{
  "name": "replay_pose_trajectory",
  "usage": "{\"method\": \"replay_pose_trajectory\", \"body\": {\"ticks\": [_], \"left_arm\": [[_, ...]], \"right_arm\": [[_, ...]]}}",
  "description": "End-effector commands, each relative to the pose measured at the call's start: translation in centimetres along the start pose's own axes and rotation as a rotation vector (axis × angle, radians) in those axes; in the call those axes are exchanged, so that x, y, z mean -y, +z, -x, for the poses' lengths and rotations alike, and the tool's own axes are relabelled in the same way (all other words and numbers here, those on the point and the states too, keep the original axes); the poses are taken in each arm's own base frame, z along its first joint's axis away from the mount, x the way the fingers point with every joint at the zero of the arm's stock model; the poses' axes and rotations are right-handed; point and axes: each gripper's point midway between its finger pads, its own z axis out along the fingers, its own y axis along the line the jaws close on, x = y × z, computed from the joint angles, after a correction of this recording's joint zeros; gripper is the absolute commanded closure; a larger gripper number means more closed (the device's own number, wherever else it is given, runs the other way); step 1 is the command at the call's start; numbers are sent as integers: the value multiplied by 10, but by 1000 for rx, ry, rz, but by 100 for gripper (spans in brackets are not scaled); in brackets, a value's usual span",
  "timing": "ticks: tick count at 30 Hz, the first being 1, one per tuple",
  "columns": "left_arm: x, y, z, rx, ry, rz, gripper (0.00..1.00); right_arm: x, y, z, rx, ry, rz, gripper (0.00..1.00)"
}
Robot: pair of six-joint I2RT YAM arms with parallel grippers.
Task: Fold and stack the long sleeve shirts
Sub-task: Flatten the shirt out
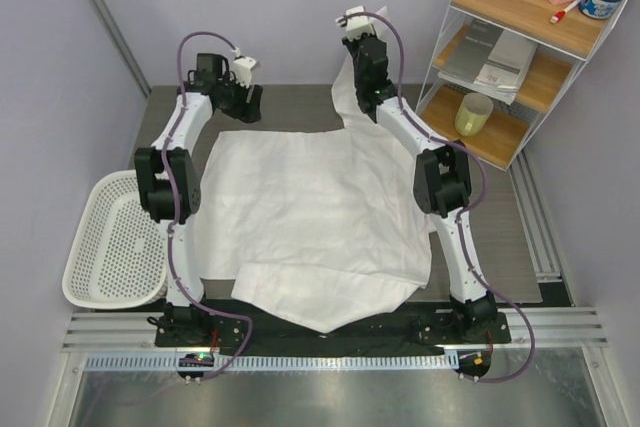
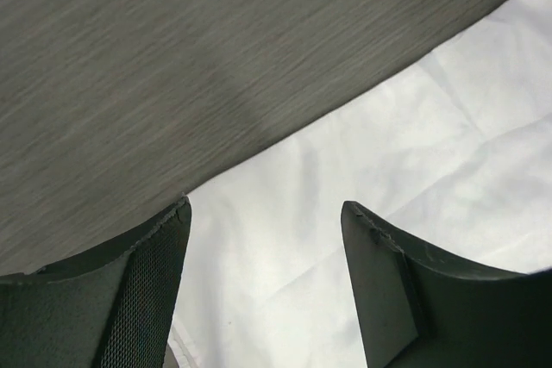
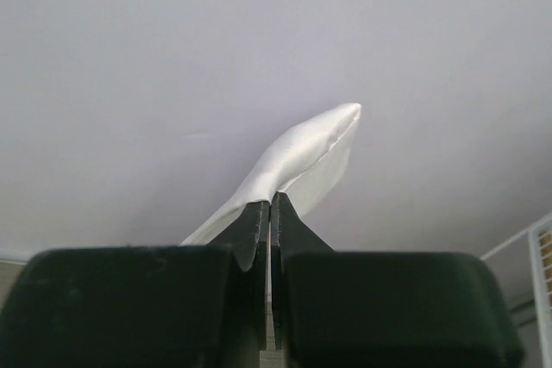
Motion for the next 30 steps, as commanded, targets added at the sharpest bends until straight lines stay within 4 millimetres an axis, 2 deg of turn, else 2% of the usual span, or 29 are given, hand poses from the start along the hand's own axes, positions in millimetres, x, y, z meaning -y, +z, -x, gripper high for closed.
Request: {"method": "replay_pose_trajectory", "body": {"ticks": [1, 3, 4, 6, 7, 9, 11, 13, 16, 19, 21, 22, 23, 24, 25, 26, 27, 28, 29, 30], "left_arm": [[-2, -3, -22, -90, 6, -4, 29], [-4, 1, -25, -104, 8, -7, 29], [-3, 0, -27, -121, 1, -16, 29], [-5, 5, -26, -130, 6, -19, 28], [-2, 4, -31, -154, 4, -38, 28], [-2, 5, -32, -164, 6, -55, 28], [0, 5, -38, -186, 20, -68, 28], [-3, 8, -44, -196, 21, -65, 28], [-12, 12, -48, -204, 3, -46, 28], [-18, 15, -49, -195, -45, -56, 29], [-18, 15, -49, -189, -72, -67, 29], [-18, 13, -48, -187, -74, -69, 28], [-15, 12, -48, -186, -76, -83, 28], [-12, 8, -47, -184, -72, -98, 27], [-3, 2, -48, -191, -84, -141, 26], [3, -10, -43, -185, -74, -161, 26], [9, -17, -45, -191, -48, -190, 25], [23, -31, -49, -211, -42, -245, 24], [37, -48, -57, -230, -34, -278, 23], [46, -60, -61, -235, -17, -298, 22]], "right_arm": [[56, -15, 62, 79, -16, -116, 99], [39, -19, 44, 35, -43, -37, 99], [23, -25, 18, -40, -76, 31, 99], [3, -34, -9, -112, -95, 105, 99], [-13, -43, -34, -183, -115, 174, 99], [-29, -53, -57, -249, -116, 240, 97], [-52, -69, -91, -335, -116, 330, 95], [-68, -80, -110, -394, -119, 409, 95], [-89, -86, -136, -464, -108, 476, 94], [-101, -83, -149, -492, -96, 506, 95], [-108, -75, -152, -474, -95, 502, 90], [-108, -70, -151, -470, -86, 491, 84], [-109, -69, -153, -476, -86, 495, 63], [-107, -60, -132, -440, -85, 511, 53], [-108, -73, -141, -510, -110, 559, 40], [-105, -78, -131, -521, -115, 586, 19], [-106, -89, -127, -539, -125, 646, 13], [-86, -103, -97, -535, -145, 678, 9], [-80, -115, -88, -531, -135, 733, 2], [-76, -143, -104, -591, -142, 793, 0]]}}
